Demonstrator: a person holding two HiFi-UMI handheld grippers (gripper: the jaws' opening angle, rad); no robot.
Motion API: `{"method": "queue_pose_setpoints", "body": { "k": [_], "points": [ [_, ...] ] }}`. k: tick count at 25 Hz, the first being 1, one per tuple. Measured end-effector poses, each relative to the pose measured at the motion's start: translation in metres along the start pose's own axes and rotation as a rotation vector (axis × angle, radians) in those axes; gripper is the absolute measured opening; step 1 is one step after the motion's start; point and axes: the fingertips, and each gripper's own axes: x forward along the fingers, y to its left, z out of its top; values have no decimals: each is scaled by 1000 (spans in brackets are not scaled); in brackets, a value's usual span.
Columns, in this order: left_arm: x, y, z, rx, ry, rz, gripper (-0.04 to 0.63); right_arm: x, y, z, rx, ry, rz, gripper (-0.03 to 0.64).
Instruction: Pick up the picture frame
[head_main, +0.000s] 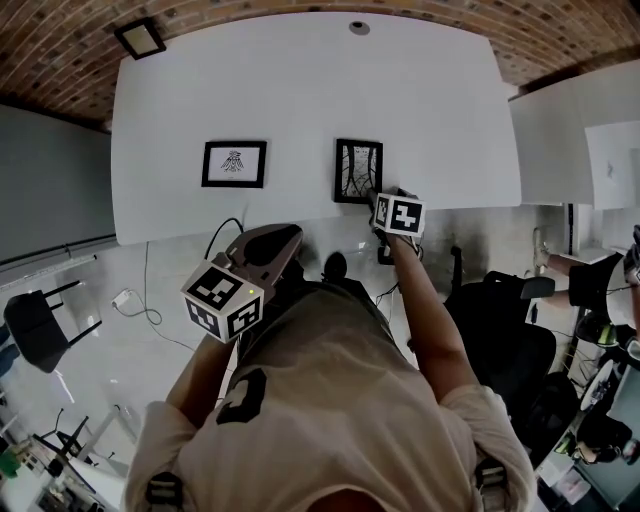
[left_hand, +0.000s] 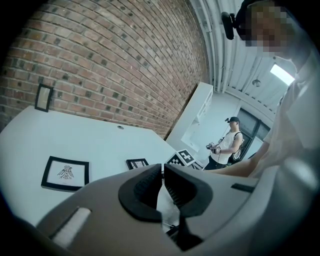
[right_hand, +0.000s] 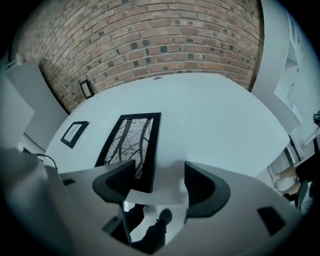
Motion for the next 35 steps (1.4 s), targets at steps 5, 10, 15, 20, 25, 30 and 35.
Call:
{"method": "queue_pose_setpoints", "body": {
  "k": [5,10,15,20,25,30,35],
  "points": [
    [1,5,-3,-7,3,-8,17,-4,-1,-10,-16,-1,-7,267],
    [6,4,0,2,12,-24,17,-8,-5,-18,30,-2,-7,267],
    [8,2,0,9,22,-29,17,-11,-8,-23,80,-12,3,267],
    [9,2,-1,6,22,-26,17,-16,-10,-29,54,-14,-14,267],
    [8,-2,-5,10,31,-40,17,-19,-10,-31,-22,-51,-6,267],
    [8,-1,-8,6,36,-36,17,-30,-16,-30,117,-71,43,267],
    [7,0,-8,6,39,-42,17,-42,-2,-37,528,-73,314,267]
  ]
}}
